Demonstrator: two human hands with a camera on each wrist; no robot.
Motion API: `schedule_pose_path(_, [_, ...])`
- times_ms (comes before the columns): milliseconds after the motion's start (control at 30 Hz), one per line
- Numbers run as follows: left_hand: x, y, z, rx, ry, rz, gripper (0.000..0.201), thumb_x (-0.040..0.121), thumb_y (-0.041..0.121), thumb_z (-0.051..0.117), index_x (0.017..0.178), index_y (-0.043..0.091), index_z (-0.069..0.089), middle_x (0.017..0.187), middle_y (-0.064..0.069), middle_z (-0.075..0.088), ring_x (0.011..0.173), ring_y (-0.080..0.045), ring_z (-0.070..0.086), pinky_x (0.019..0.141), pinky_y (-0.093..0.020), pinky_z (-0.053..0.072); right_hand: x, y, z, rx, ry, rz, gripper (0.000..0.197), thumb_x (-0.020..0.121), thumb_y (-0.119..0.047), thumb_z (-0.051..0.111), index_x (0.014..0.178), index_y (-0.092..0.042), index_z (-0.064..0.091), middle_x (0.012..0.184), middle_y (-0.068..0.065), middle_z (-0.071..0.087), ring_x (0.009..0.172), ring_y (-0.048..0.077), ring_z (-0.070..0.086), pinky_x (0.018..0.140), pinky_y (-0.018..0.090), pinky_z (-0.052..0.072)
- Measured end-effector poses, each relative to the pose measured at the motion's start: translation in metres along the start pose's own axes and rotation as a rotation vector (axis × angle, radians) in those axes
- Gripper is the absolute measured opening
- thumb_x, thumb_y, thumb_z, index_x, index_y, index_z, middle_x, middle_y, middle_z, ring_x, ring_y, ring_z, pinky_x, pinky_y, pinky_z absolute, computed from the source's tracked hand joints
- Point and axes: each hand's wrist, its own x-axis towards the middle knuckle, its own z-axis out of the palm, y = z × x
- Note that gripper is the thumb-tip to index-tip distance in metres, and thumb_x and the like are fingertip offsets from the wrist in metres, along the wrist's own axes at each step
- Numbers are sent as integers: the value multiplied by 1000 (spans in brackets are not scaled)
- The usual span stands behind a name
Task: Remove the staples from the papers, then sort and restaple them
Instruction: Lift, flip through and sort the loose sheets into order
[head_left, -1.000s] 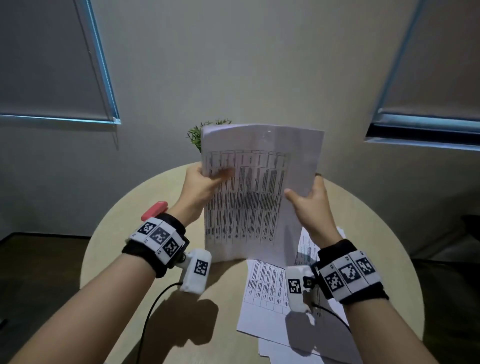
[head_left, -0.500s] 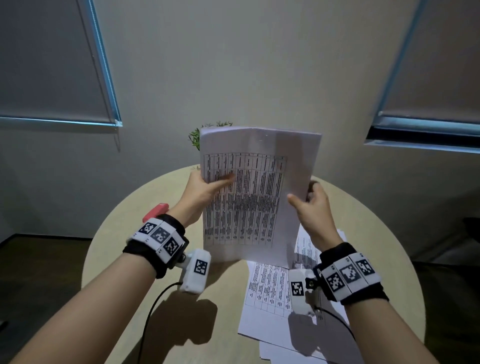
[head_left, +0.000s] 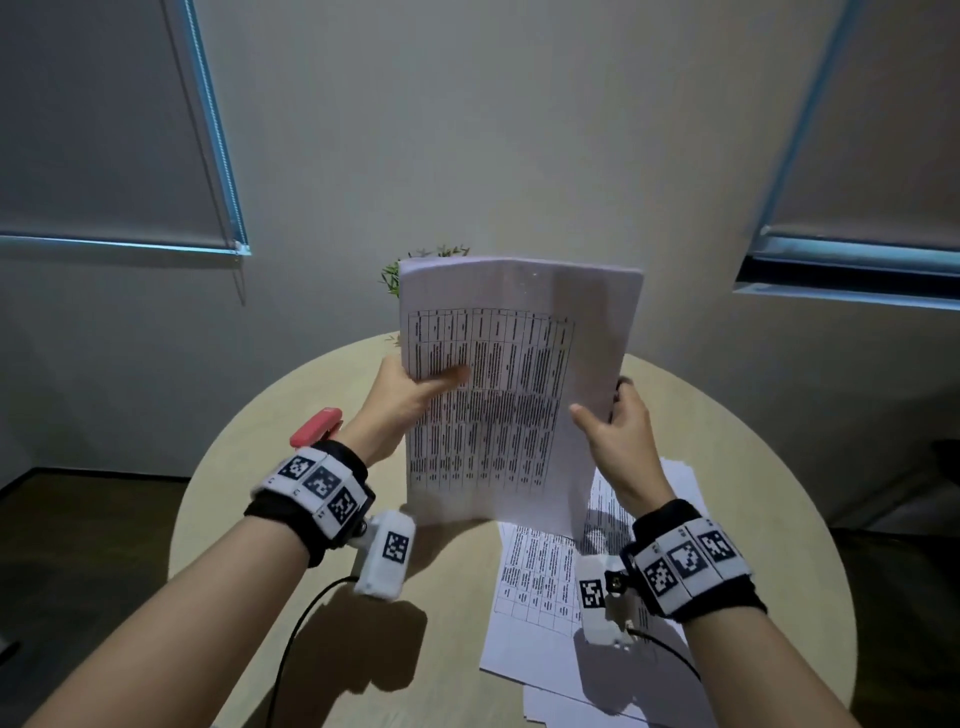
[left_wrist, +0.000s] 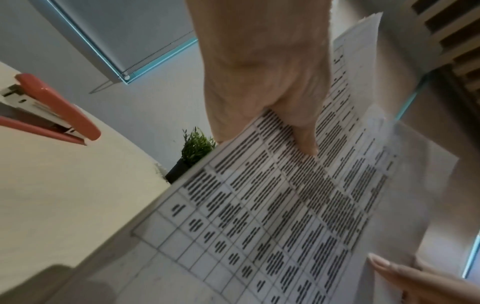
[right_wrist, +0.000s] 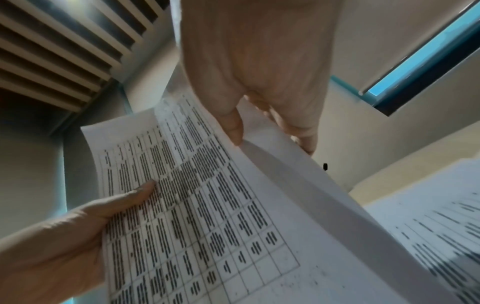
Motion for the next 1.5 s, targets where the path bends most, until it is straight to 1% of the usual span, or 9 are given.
schedule_pose_path(133, [-10,-16,6,5,-37,-64,40,82,15,69,121,14,60,110,6,69,101,0,63,82,-20,48,-8,19,6,-2,-31,84,33,97,-4,51,130,-11,49,123,3,61,109,16,61,92,27,50])
schedule_pose_path(400, [10,4,-23,101,-35,-248,22,88,2,61,110,0,62,95,-14,68,75,-21,62,67,-28,51,11,8,-1,78,49,91,19,94,-6,58,110,-12,50,94,8,63,77,15,59,74,26,48])
schedule_pose_path(600, [1,-73,-93,503,-16,-677,45,81,9,71,121,6,52,106,-19,67,93,-37,66,82,-51,56,8,49,-23,-4,198,296,17,94,-7,56,110,-8,51,99,17,64,77,21,56,62,26,42])
schedule_pose_path(733, [-12,-128,-118,686,25,-791,49,79,10,72,120,-3,49,119,-24,59,107,-39,60,95,-50,50,5,80,-31,-141,200,447,14,88,-1,59,100,-7,55,96,20,64,63,21,51,54,29,38])
schedule_pose_path(867, [-15,-114,-105,918,44,-714,43,75,11,76,110,0,55,104,-16,66,88,-28,64,81,-40,55,5,96,-37,-362,100,559,12,82,2,65,86,-5,56,92,17,61,72,26,56,61,32,45])
schedule_pose_path(1033, [-14,-82,-63,1402,99,-263,79,74,24,73,140,10,32,129,-16,46,117,-33,46,94,-45,47,0,103,-36,-532,-99,655,20,76,6,74,88,2,58,78,12,59,77,25,56,71,33,45])
schedule_pose_path(1100, [-12,-73,-32,1067,8,-278,74,79,26,74,138,7,34,124,-15,51,107,-29,54,86,-38,50,0,103,-36,-550,-116,659,24,74,6,76,91,4,59,76,10,58,82,27,56,72,33,44])
schedule_pose_path(1233, [-10,-75,29,419,-262,-636,75,83,20,73,141,4,28,128,-16,52,104,-25,58,86,-33,50,-1,101,-35,-564,-146,654,28,74,5,77,66,-5,52,72,9,56,83,27,56,72,32,43])
schedule_pose_path(1500, [11,-90,82,493,-184,-656,90,81,17,74,143,-3,13,131,-17,48,120,-31,51,92,-36,48,1,104,-41,-533,-162,653,26,75,1,78,74,-8,54,95,14,62,94,26,56,74,30,41])
